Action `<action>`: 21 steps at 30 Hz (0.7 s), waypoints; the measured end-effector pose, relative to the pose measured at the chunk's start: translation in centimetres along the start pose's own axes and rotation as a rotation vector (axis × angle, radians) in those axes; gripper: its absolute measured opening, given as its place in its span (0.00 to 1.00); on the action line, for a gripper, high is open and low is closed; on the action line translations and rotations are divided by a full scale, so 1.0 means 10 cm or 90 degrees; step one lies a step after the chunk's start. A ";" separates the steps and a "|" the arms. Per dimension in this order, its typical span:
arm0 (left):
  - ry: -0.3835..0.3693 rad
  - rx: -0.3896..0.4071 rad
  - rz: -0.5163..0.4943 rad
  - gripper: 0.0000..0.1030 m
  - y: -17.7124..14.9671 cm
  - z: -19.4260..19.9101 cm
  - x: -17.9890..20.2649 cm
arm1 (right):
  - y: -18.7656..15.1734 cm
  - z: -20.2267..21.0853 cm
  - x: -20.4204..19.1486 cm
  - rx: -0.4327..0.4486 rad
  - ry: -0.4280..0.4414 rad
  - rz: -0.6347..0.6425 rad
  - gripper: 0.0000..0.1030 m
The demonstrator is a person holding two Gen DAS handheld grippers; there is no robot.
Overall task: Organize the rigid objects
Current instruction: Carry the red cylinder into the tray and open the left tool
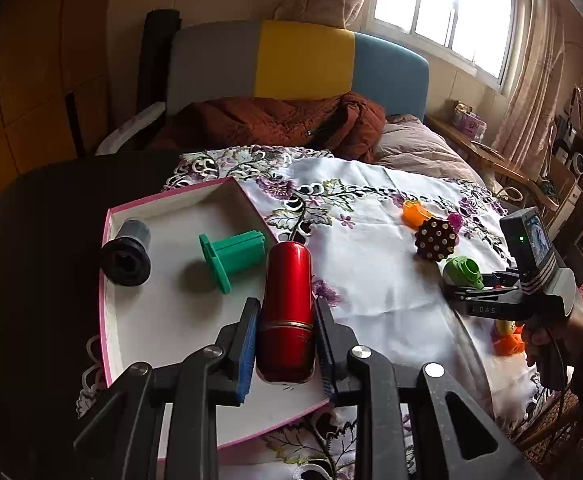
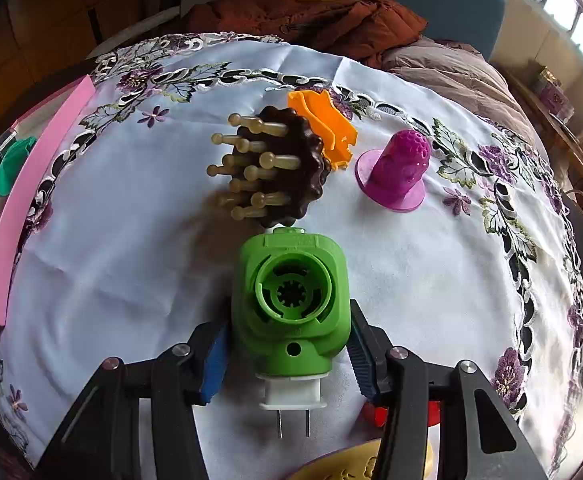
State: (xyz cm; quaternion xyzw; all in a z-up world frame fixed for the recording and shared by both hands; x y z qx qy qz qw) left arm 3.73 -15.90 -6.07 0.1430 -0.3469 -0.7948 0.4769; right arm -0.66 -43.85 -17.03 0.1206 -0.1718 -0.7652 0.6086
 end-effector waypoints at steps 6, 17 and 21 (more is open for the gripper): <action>0.014 -0.011 0.027 0.25 -0.07 -0.02 -0.20 | 0.00 0.00 -0.01 0.002 -0.003 0.004 0.51; 0.030 -0.034 0.075 0.25 -0.19 -0.07 -0.48 | -0.01 0.01 -0.04 0.012 -0.016 0.021 0.51; 0.039 -0.036 0.097 0.25 -0.22 -0.05 -0.64 | -0.01 0.01 -0.06 0.018 -0.024 0.033 0.51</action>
Point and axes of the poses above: each gripper's, at about its wrist camera, not at the fingertips, and z roughly against the way its jaws point, x to its right, y to its top, the point moved 5 cm from there along -z, roughly the way its jaws point, and after that the axes turned 1 degree about y, right-handed, at the moved point
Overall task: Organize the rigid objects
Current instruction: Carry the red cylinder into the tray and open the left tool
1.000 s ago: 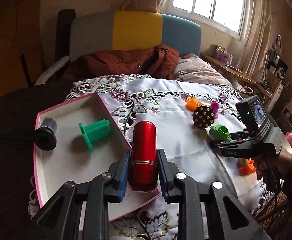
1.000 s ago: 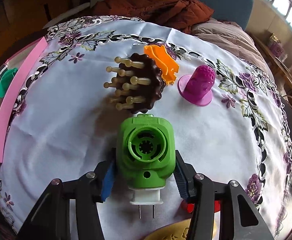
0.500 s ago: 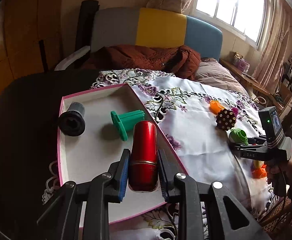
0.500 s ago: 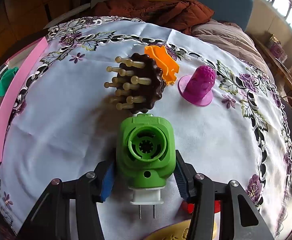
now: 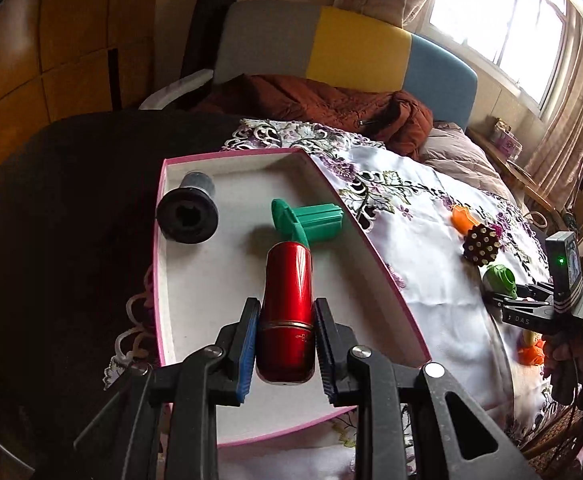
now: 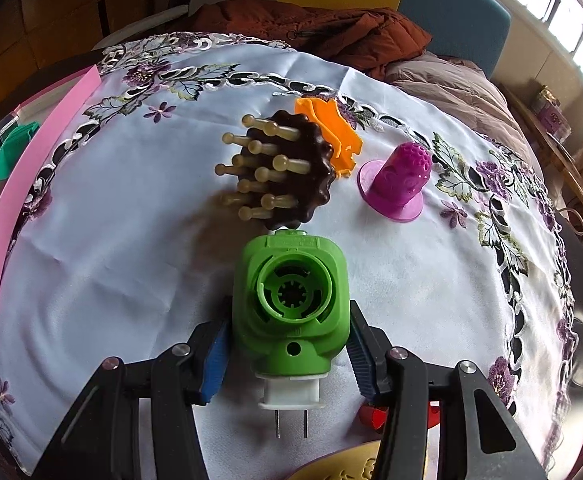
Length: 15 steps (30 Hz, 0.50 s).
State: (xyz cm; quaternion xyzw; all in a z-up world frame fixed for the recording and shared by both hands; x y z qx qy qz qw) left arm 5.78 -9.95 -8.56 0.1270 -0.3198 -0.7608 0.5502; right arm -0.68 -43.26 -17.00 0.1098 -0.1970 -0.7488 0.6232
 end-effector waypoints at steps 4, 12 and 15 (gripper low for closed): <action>0.013 -0.007 0.027 0.25 -0.02 -0.01 -0.22 | 0.00 0.00 -0.01 0.002 -0.006 0.008 0.51; -0.016 -0.040 0.090 0.25 0.05 -0.14 -0.46 | 0.01 0.01 -0.04 0.007 -0.023 0.031 0.51; -0.042 -0.038 0.095 0.25 0.19 -0.23 -0.39 | 0.01 0.02 -0.05 0.008 -0.026 0.037 0.51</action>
Point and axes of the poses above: each gripper's, at about its wrist camera, not at the fingertips, and z roughly against the way its jaws point, x to its right, y to its top, the point moved 5 cm from there along -z, roughly the way its jaws point, and after that the axes turned 1 degree about y, right-handed, at the moved point
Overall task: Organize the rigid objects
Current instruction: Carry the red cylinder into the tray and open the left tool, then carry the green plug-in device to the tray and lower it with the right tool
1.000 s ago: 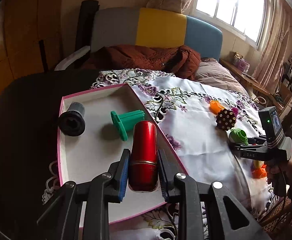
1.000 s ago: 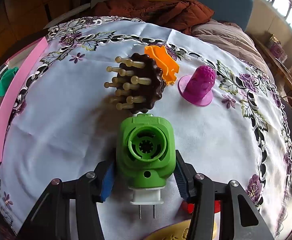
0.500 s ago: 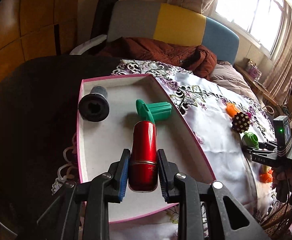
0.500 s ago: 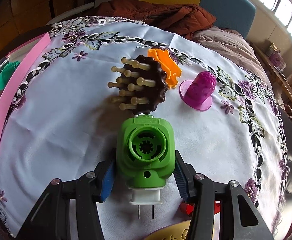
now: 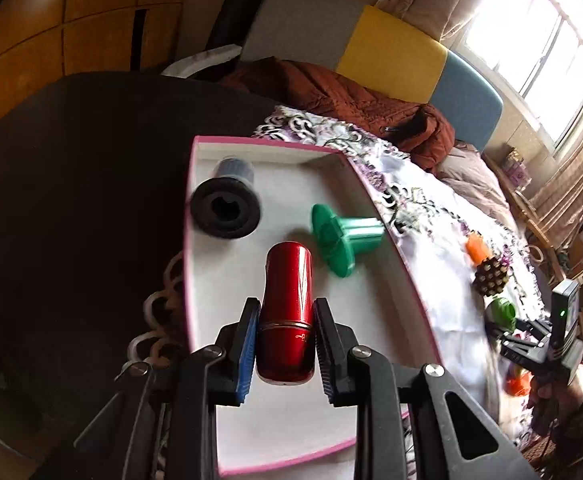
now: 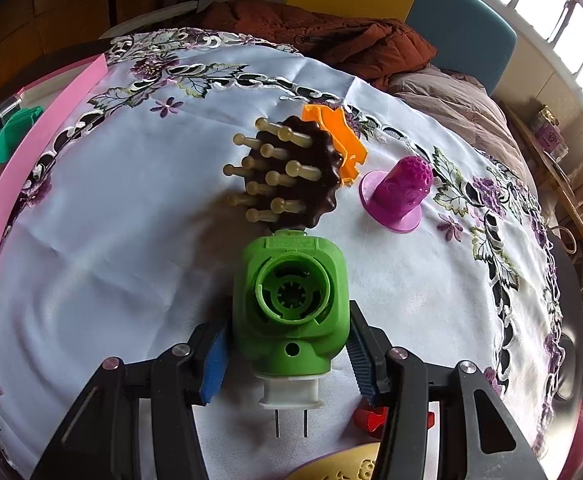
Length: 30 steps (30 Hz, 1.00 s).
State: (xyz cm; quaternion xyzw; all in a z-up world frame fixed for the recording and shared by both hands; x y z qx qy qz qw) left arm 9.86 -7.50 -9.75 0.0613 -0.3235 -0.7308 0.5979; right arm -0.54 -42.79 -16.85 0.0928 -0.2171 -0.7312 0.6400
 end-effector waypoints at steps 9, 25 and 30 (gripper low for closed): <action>-0.001 0.003 -0.007 0.25 0.42 -0.49 0.19 | -0.01 0.01 -0.01 0.002 -0.005 0.011 0.51; 0.068 0.010 -0.033 0.31 0.45 -0.56 0.12 | 0.00 0.01 -0.03 0.005 -0.010 0.023 0.51; 0.098 0.013 -0.050 0.31 0.22 -0.33 0.05 | 0.01 0.02 -0.03 0.005 -0.014 0.030 0.51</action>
Point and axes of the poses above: each gripper's, at about its wrist camera, not at the fingertips, and z roughly against the way its jaws point, x to its right, y to its top, the point moved 5 cm from there along -z, roughly the way its jaws point, and after that the axes turned 1 degree about y, right-handed, at the moved point
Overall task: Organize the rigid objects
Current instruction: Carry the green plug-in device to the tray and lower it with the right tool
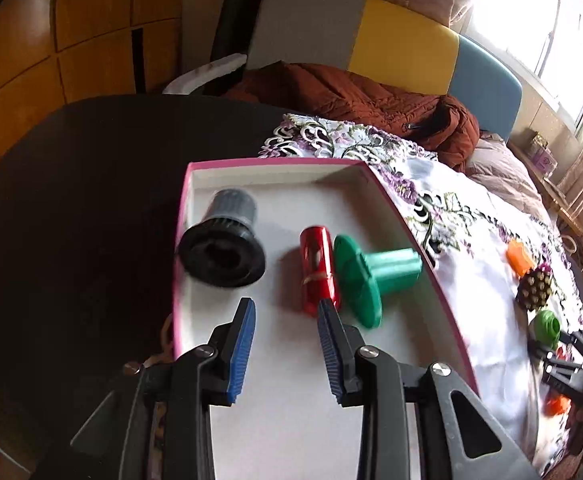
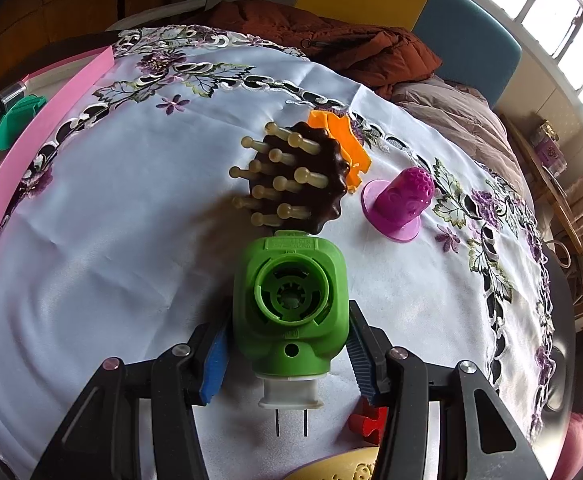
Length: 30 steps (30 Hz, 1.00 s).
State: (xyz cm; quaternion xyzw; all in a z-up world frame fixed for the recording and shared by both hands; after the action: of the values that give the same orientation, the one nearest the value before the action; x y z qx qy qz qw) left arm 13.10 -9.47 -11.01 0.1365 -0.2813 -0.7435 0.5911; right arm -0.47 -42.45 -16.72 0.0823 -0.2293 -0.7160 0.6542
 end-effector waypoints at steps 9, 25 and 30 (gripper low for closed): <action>0.029 0.008 0.004 0.31 -0.26 0.32 -0.16 | 0.00 0.00 0.01 -0.003 0.005 -0.010 0.51; 0.023 0.033 0.034 0.31 -0.30 0.53 -0.41 | 0.51 0.42 -0.59 0.040 0.102 -0.034 0.51; 0.023 0.040 0.052 0.31 -0.31 0.56 -0.53 | 0.98 0.67 -1.07 0.093 0.159 -0.002 0.51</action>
State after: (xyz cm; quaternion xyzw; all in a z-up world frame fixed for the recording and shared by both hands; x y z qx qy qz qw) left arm 8.98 -2.47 -8.97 0.1566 -0.2988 -0.7070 0.6216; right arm 6.98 -30.96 -8.48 0.2185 -0.1978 -0.6826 0.6687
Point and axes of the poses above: each gripper's, at about its wrist camera, not at the fingertips, and z roughly against the way its jaws point, x to its right, y to its top, the point moved 5 cm from there along -z, roughly the way its jaws point, and after that the axes turned 1 degree about y, right-handed, at the moved point
